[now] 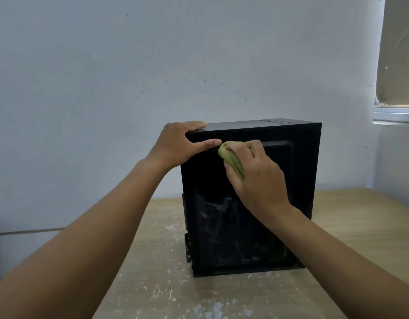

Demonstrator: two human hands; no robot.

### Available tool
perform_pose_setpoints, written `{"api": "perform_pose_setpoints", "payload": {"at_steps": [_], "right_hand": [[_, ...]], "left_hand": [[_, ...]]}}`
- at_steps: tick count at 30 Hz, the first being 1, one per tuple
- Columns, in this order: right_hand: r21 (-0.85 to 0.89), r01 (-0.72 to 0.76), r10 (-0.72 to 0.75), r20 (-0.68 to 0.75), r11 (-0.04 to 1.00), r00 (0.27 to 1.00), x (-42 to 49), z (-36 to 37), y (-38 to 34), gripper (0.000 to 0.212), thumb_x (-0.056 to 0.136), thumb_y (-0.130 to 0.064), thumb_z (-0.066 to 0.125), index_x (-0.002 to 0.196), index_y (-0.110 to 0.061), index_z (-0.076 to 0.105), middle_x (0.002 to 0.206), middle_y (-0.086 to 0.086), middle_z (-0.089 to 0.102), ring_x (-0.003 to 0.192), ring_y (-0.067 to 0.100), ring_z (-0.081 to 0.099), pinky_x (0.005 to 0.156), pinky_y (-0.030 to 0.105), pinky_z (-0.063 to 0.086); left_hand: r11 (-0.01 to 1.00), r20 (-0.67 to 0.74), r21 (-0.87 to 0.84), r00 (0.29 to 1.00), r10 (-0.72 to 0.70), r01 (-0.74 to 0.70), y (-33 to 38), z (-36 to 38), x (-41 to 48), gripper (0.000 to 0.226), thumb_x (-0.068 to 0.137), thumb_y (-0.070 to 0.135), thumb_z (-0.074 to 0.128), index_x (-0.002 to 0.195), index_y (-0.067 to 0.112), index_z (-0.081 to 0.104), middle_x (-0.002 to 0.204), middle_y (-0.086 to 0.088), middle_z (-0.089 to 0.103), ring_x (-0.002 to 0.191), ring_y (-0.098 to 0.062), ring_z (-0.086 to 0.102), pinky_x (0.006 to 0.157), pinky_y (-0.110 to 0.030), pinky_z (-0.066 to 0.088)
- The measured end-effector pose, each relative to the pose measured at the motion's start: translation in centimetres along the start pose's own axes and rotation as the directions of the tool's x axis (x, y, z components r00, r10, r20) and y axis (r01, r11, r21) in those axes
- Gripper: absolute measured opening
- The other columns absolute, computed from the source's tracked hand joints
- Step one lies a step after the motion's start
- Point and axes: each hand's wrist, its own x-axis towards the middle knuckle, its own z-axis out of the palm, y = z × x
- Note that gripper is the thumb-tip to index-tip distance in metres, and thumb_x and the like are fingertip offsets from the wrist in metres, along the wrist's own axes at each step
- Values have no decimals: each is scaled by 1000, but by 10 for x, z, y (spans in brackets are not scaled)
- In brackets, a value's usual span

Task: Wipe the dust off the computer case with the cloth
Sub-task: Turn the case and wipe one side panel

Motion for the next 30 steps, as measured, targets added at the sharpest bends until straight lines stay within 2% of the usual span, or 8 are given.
{"api": "perform_pose_setpoints", "payload": {"at_steps": [3,8,12,14,19,24,30], "right_hand": [[-55,40,-38,42,998,998,-13,10,-5,28,88,-26,64,115,-17,60,101,4,54,69,16,56,42,27,49],[-103,114,-95,171,988,981,-54,31,-9,27,83,-22,71,107,-20,60,95,3,55,67,18,55,37,28,47],[-95,213,-179,281,972,943,-81,39,-5,30,78,-21,75,102,-22,56,92,2,54,63,17,51,32,27,42],[-75,203,-172,299,976,939,-83,36,-3,32,78,-21,75,103,-22,55,93,3,55,64,18,52,33,29,43],[-67,70,-52,247,995,968,-58,19,-2,28,85,-27,69,111,-23,61,99,2,54,72,18,57,42,32,50],[-38,10,-5,120,999,993,-15,9,-17,24,91,-30,63,114,-25,61,102,1,53,74,15,55,45,27,46],[-87,53,-44,105,995,994,-15,26,-36,21,89,-25,66,110,-21,64,97,6,54,69,20,55,40,27,44]], "left_hand": [[1000,-27,-11,1000,-10,9,-2,2,-1,73,65,61,78,125,20,67,128,9,64,119,1,55,107,-18,38],[1000,-41,-22,999,-2,1,-6,0,-5,69,67,58,79,124,21,67,127,10,65,120,1,54,108,-19,38],[1000,-37,-8,999,-6,6,-4,-2,-7,66,69,56,79,124,21,67,126,10,65,119,0,56,107,-20,40],[1000,-45,-15,999,-17,16,-4,-1,-6,65,70,56,80,123,21,68,125,10,66,118,0,56,107,-20,40],[999,-62,-37,998,-31,28,-3,0,-7,62,70,54,81,121,20,69,123,10,67,117,-1,57,108,-24,41],[999,-53,-39,998,-37,35,-3,1,-7,62,70,54,81,121,20,69,124,9,66,117,-2,57,106,-23,41],[999,-57,-39,998,-23,21,-6,1,-6,62,71,55,80,121,20,69,126,7,66,121,-4,55,109,-26,40]]}}
